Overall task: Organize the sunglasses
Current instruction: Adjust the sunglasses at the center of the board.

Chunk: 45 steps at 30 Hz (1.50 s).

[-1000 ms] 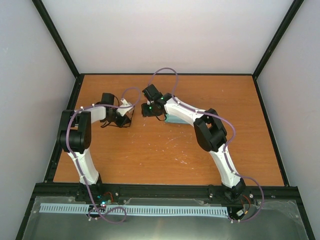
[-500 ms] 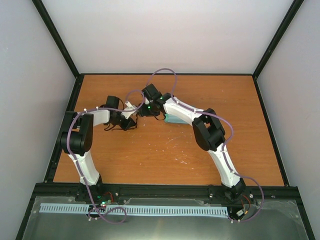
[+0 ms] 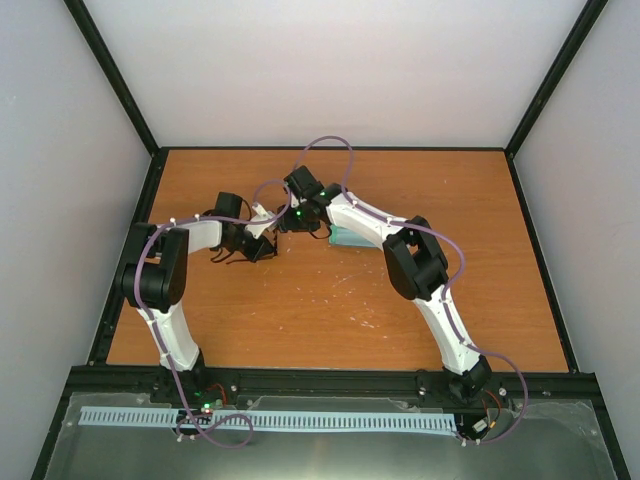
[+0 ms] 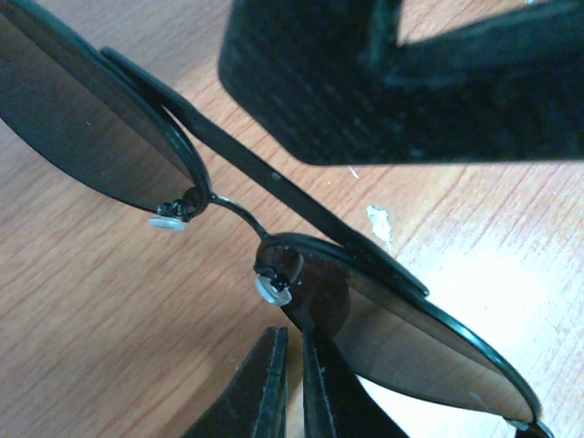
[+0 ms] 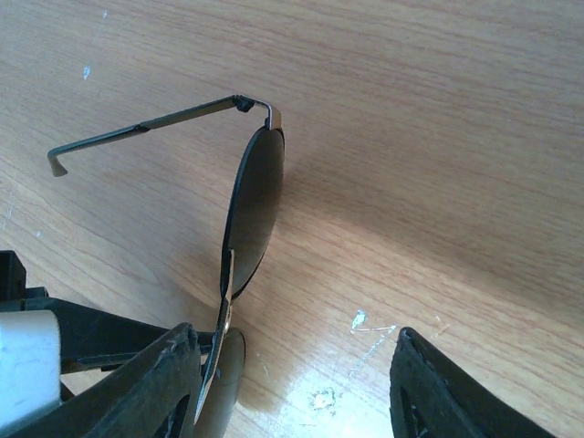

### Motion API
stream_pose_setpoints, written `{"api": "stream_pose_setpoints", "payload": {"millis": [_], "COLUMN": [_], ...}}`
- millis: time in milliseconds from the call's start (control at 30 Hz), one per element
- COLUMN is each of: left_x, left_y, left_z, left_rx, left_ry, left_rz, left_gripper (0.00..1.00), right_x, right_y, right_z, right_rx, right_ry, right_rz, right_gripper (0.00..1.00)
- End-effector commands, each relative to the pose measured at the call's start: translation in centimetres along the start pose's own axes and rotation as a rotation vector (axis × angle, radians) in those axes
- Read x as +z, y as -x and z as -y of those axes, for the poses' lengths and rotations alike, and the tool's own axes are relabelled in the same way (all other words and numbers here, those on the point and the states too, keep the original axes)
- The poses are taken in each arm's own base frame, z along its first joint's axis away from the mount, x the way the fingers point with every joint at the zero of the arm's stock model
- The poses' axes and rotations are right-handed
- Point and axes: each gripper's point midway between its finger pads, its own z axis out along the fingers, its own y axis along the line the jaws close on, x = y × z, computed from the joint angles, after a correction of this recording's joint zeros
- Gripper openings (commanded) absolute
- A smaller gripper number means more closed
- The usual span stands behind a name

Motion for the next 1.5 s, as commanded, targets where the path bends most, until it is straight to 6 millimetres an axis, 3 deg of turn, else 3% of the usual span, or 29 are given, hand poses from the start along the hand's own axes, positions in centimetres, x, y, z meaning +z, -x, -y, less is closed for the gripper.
{"api": "stream_pose_setpoints", "payload": {"millis": [0,267,467,567,667,767,967,1200,1467], "left_x": [0.4,0.0,-0.8,-1.4,-2.2,-3.3,-5.8,-8.7,-10.9], "left_y": [0.1,0.0,0.5,0.9,1.6,2.6,3.9,3.5,2.9], "left_z": [1.8,2.0,2.5,2.4,2.1,1.7,1.0,-1.0,-3.6], "left_rx": [0.025,0.028,0.024,0.026,0.035,0.044,0.052,0.031,-0.010], "left_ry": [-0.033,-0.022,-0.021,0.002,0.039,0.075,0.124,0.190,0.259], "left_rz": [-0.004,0.007,0.046,0.064,0.081,0.111,0.163,0.195,0.222], "left_gripper": [0.10,0.10,0.14,0.24,0.41,0.49,0.51,0.50,0.48], "right_x": [1.7,1.8,2.4,2.2,1.9,1.3,0.5,0.0,0.9], "right_y": [-2.6,-3.2,-4.2,-4.3,-4.3,-4.1,-3.9,-2.4,-2.0], "right_z": [-2.5,-3.9,-3.7,-3.5,-3.3,-3.3,-3.4,-3.8,-3.6], "right_rx": [-0.036,-0.029,-0.010,-0.010,-0.015,-0.027,-0.055,-0.085,-0.119], "right_ry": [0.076,0.167,0.185,0.178,0.167,0.162,0.162,0.152,0.113], "right_rz": [-0.086,-0.099,-0.119,-0.114,-0.108,-0.085,-0.062,-0.018,-0.042], "right_gripper": [0.56,0.54,0.53,0.52,0.52,0.53,0.53,0.53,0.42]}}
